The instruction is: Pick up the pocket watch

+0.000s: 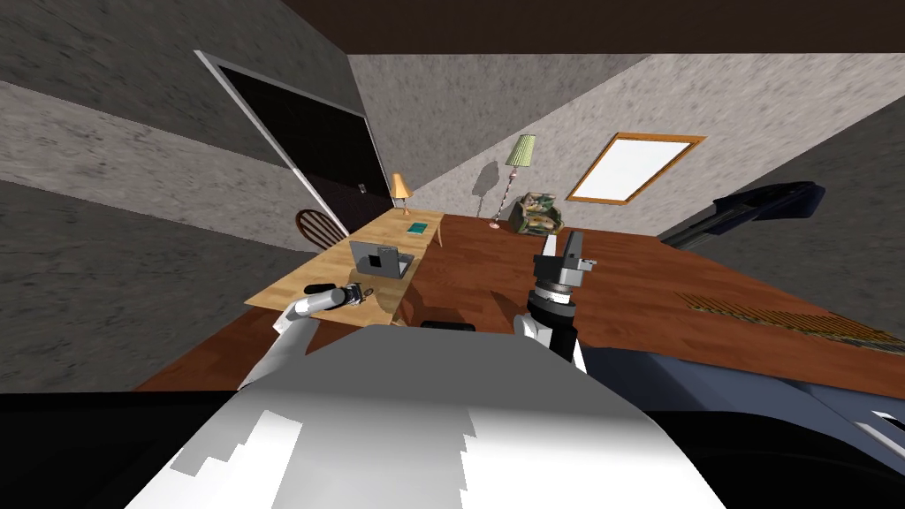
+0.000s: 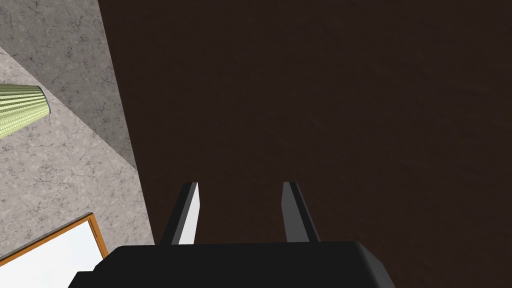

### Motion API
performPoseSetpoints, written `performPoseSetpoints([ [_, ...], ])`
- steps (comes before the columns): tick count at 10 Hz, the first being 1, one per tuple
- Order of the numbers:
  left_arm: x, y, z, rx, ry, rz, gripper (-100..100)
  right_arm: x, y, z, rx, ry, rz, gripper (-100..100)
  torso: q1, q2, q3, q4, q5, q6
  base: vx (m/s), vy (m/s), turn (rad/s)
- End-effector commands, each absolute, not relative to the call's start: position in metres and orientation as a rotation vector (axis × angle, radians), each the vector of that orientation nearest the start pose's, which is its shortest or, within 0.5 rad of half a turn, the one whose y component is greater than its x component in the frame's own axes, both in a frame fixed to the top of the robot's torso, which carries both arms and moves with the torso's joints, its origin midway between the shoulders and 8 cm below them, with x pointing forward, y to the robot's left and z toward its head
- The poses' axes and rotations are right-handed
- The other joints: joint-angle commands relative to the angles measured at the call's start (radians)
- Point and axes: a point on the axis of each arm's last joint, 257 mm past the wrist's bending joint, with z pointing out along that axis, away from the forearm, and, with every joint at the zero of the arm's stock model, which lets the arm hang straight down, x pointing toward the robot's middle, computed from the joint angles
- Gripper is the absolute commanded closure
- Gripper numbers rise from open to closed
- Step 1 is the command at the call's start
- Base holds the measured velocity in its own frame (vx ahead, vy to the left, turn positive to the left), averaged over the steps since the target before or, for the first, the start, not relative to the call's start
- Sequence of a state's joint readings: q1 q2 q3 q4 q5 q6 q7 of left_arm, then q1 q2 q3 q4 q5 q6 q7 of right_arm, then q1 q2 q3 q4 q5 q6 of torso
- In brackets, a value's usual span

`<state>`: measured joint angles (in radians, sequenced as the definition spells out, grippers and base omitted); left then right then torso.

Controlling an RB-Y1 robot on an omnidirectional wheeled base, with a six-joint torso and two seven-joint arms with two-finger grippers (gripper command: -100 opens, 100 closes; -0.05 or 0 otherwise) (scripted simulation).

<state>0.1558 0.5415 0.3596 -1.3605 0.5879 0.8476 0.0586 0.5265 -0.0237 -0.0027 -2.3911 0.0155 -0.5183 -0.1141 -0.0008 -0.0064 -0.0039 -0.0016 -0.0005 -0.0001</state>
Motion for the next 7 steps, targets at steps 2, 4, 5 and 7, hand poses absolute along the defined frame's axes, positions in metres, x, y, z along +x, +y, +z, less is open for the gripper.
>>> performPoseSetpoints([
  [2,0.311,0.566,-0.437,-2.364,1.293,-0.403,-100,0.316,-0.271,0.068,0.583,0.543,1.414,0,0.001,0.0,0.0,0.0,0.0,0.0,0.101,0.0,-0.02],
  [4,0.297,0.57,-0.446,-2.426,1.29,-0.361,-100,0.316,-0.271,0.068,0.583,0.543,1.414,0,0.0,0.0,0.0,0.0,0.0,0.0,0.097,-0.019,-0.018],
  [5,0.283,0.572,-0.453,-2.483,1.286,-0.322,-100,0.316,-0.271,0.068,0.583,0.543,1.414,0,0.0,0.001,0.0,0.0,0.0,0.0,0.11,-0.014,-0.021],
  [7,0.268,0.574,-0.46,-2.54,1.283,-0.28,-100,0.316,-0.271,0.068,0.583,0.543,1.414,0,0.001,0.0,0.0,0.0,0.0,0.0,0.107,-0.002,-0.02],
])
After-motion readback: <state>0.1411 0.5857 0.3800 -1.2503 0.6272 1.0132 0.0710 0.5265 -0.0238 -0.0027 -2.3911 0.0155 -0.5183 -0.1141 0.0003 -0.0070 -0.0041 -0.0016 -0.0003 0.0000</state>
